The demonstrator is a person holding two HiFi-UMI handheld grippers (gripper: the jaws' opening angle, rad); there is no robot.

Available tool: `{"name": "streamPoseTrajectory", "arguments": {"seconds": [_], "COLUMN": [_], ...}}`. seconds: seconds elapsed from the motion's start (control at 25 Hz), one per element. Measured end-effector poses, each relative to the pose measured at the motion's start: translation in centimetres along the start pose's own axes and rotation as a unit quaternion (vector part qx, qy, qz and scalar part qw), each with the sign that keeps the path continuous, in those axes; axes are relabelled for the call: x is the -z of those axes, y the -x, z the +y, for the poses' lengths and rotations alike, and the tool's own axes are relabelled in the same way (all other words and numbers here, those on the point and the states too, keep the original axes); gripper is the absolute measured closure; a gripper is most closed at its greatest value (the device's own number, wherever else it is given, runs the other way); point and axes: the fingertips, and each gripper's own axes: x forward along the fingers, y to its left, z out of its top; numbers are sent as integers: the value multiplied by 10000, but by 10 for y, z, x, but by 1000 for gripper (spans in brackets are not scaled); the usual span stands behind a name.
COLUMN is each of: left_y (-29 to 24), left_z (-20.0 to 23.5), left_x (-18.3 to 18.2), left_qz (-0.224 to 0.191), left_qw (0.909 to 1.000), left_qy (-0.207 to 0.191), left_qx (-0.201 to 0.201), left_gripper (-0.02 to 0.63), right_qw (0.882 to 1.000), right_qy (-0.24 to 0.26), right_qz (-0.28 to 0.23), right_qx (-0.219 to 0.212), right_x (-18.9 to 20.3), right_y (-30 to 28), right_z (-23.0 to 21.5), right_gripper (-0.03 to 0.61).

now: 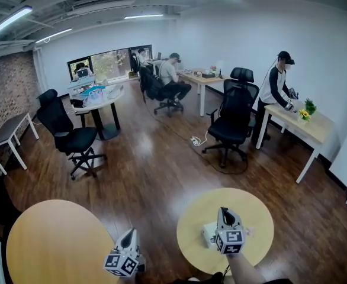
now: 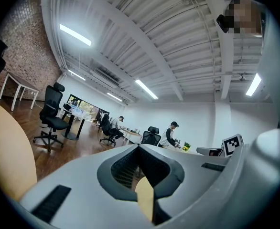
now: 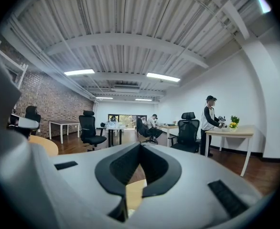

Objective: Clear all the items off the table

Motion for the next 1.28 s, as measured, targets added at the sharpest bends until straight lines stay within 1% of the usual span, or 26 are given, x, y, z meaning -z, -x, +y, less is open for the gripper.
{"name": "streamPoseTrajectory", "arguments": {"seconds": [0.84, 1.28], "left_y": [12, 21], "left_z": [5, 9], "left_x": [6, 8], "left_qz": [70, 12], "left_qw": [10000, 9997], "left_qy": [0, 43], "left_qx": [-67, -254], "left_gripper": [623, 623], "right_qw": [9998, 9995], "right_qy": [26, 113], "right_qz": [-40, -7], "right_qx": [-175, -296], "right_x": [1, 0], "right_y": [6, 9], "right_z": [12, 18], "right_gripper": [577, 577]}}
